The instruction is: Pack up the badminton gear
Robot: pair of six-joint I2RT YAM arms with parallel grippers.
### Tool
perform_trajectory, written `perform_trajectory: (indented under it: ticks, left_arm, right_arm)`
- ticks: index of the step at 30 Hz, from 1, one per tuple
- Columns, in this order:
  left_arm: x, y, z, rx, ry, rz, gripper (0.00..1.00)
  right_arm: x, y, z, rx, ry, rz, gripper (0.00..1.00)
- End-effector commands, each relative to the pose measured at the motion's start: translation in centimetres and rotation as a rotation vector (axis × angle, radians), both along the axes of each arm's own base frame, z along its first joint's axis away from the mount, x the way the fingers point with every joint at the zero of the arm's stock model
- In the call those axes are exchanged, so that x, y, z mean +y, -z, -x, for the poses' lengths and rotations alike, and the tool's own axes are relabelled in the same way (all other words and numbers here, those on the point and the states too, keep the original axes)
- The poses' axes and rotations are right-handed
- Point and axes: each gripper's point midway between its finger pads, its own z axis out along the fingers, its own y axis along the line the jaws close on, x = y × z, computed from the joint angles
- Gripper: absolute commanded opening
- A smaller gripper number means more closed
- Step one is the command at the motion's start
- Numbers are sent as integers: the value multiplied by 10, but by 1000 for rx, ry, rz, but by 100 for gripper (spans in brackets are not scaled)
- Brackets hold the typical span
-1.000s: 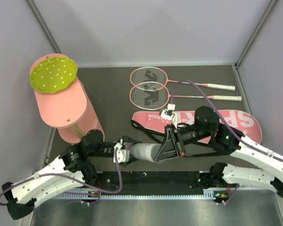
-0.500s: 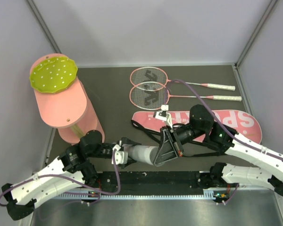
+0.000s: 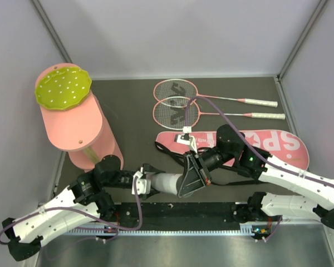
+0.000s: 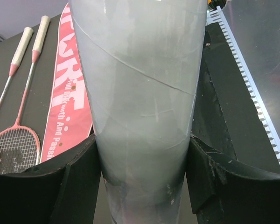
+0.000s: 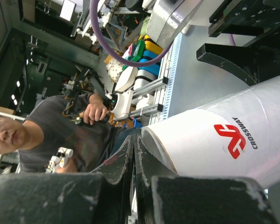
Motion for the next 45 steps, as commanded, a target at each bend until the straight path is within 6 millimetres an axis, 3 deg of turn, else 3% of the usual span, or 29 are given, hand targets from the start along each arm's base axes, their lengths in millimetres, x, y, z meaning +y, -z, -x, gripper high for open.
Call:
perform_trajectory:
  ticks: [1,3,4,6,7,9,12,14,18,19,20,22,24,25,33,36,40,43,44,45]
  left_arm:
    - [-10,-79,6,-149,58,281,0]
    - [-9,-82,6,-154,50,295,0]
    - [-9,-83,6,-155,53,297,0]
    - [-9,-85,8,-153,62,308,0]
    - [-9,-86,9,-153,66,312,0]
    - [-9,-87,12,-146,78,324,0]
    - [-9,-86,12,-142,78,322,0]
    - [-9,-86,12,-142,79,321,0]
    - [-9,-85,11,-146,73,318,0]
    - [-9,-84,10,-145,69,312,0]
    - [-10,-83,8,-146,63,305,0]
    - [-10,-79,5,-143,49,288,0]
    - [-11,-76,4,-143,43,275,0]
    - [-11,-74,2,-141,37,265,0]
    - [-14,-65,-4,-135,21,223,0]
    - [-14,-64,-5,-133,17,220,0]
    - [-15,-64,-5,-128,19,218,0]
    - [-17,-63,-6,-122,21,211,0]
    - [-17,-63,-6,-122,20,211,0]
    - [-17,-62,-6,-119,23,209,0]
  right_arm:
    - [25,42,-36,-43,212,77,0]
    - [28,47,-43,-50,257,73,0]
    - [28,61,-43,-35,263,99,0]
    - [34,53,-47,-35,279,11,0]
    - [33,65,-43,-12,266,8,0]
    - [37,61,-43,24,254,-44,0]
    - [43,78,-44,46,249,0,0]
    - [43,78,-44,43,250,-7,0]
    - [40,62,-44,-11,254,-16,0]
    - [38,45,-44,-40,257,-47,0]
    - [35,44,-45,-46,271,-27,0]
    - [29,20,-44,-90,282,-84,0]
    - [23,11,-44,-120,301,-83,0]
    - [18,-6,-43,-144,310,-119,0]
    - [-13,-53,-33,-232,342,-192,0]
    - [-25,-63,-28,-250,355,-218,0]
    - [-31,-61,-21,-237,338,-255,0]
    - [-26,-42,-17,-184,300,-236,0]
    - [-24,-44,-19,-179,304,-258,0]
    - [-19,-32,-22,-165,311,-235,0]
